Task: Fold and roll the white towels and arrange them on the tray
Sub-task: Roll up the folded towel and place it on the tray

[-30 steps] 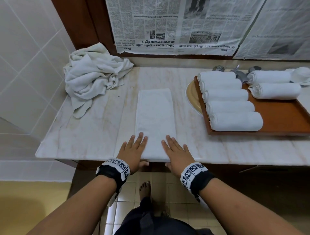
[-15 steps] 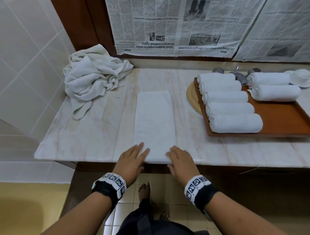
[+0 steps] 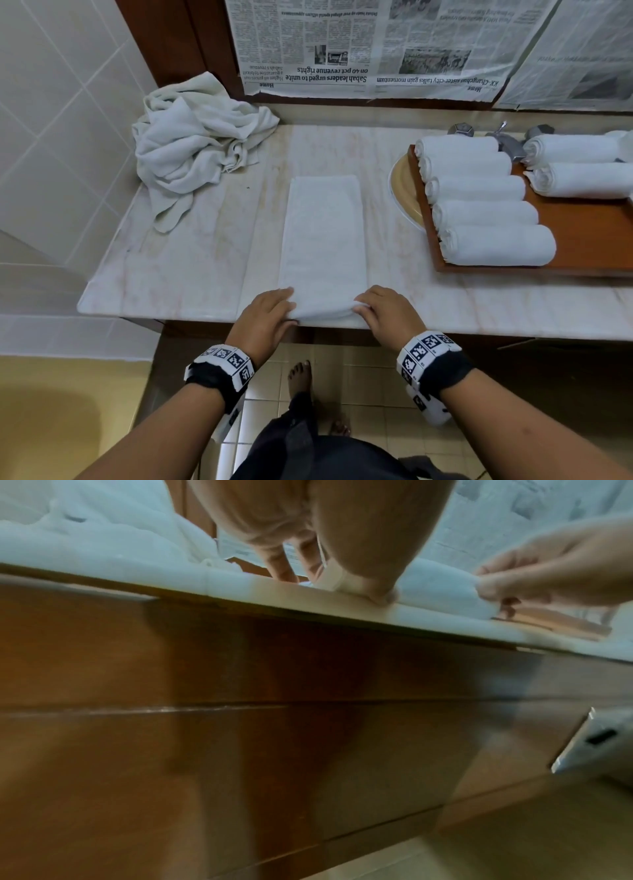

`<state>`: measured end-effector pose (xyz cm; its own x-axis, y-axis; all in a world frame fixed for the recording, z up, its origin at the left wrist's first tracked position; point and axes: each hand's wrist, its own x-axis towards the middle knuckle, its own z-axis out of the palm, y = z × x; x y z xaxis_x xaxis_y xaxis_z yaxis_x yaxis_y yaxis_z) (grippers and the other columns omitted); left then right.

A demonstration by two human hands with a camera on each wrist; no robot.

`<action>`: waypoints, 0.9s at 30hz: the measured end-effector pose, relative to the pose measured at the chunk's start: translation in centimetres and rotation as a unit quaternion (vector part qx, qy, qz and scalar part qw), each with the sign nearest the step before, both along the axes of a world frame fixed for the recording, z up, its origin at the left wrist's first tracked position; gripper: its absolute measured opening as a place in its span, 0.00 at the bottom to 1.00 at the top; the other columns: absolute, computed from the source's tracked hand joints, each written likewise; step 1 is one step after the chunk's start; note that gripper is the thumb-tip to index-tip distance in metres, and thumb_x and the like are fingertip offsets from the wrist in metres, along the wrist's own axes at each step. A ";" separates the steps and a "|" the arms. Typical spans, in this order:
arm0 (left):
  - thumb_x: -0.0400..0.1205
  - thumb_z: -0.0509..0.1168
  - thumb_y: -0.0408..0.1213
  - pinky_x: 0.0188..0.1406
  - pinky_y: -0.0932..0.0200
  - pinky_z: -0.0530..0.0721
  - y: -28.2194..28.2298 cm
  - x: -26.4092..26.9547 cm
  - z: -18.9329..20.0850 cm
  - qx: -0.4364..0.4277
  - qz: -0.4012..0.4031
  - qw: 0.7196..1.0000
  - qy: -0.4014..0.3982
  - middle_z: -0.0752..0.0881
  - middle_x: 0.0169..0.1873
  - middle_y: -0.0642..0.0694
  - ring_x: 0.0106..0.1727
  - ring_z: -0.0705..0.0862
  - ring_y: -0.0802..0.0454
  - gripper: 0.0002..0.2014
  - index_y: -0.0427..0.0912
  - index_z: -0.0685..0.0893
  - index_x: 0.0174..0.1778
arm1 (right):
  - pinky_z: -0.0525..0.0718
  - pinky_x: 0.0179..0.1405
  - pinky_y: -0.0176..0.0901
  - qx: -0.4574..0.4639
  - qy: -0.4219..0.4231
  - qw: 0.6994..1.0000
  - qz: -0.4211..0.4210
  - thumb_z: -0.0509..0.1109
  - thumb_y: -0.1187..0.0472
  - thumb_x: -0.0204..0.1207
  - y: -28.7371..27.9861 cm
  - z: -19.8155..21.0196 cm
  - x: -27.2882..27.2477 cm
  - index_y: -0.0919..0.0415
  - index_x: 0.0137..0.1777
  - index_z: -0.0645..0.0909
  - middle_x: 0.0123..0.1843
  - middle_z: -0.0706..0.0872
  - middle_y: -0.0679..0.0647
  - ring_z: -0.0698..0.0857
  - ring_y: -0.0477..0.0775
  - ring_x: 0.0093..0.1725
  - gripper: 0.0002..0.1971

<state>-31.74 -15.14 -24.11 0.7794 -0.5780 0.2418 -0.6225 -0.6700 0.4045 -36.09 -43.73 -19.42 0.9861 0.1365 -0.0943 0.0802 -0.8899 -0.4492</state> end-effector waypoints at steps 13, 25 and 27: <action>0.83 0.38 0.58 0.53 0.52 0.65 -1.5 1.5 2.2 0.075 0.112 0.983 0.124 0.79 0.46 0.55 0.50 0.80 0.51 0.27 0.52 0.82 0.51 | 0.81 0.37 0.46 -0.026 -0.127 0.991 0.010 0.82 0.72 0.64 1.9 -0.9 0.6 0.57 0.46 0.91 0.44 0.85 0.52 0.83 0.57 0.40 0.13; 0.87 0.60 0.41 0.55 0.47 0.71 -2.2 1.3 3.6 0.043 0.147 0.981 0.121 0.80 0.44 0.53 0.43 0.81 0.48 0.02 0.50 0.77 0.51 | 0.86 0.50 0.53 0.008 -0.085 0.996 0.012 0.74 0.59 0.78 1.2 -0.9 -0.2 0.57 0.60 0.87 0.55 0.86 0.52 0.83 0.57 0.53 0.12; 0.80 0.68 0.33 0.48 0.47 0.75 -1.9 0.9 3.3 0.084 0.120 0.988 0.051 0.80 0.48 0.48 0.45 0.79 0.44 0.08 0.50 0.80 0.51 | 0.83 0.54 0.54 0.012 -0.060 0.998 0.004 0.70 0.57 0.81 1.0 -0.9 0.2 0.56 0.61 0.86 0.57 0.84 0.51 0.81 0.56 0.55 0.11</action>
<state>-30.80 -17.03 -20.80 0.9141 -0.3992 0.0708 -0.3993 -0.8562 0.3278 -35.93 -42.69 -20.30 0.9892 0.1442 0.0272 0.1406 -0.8779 -0.4577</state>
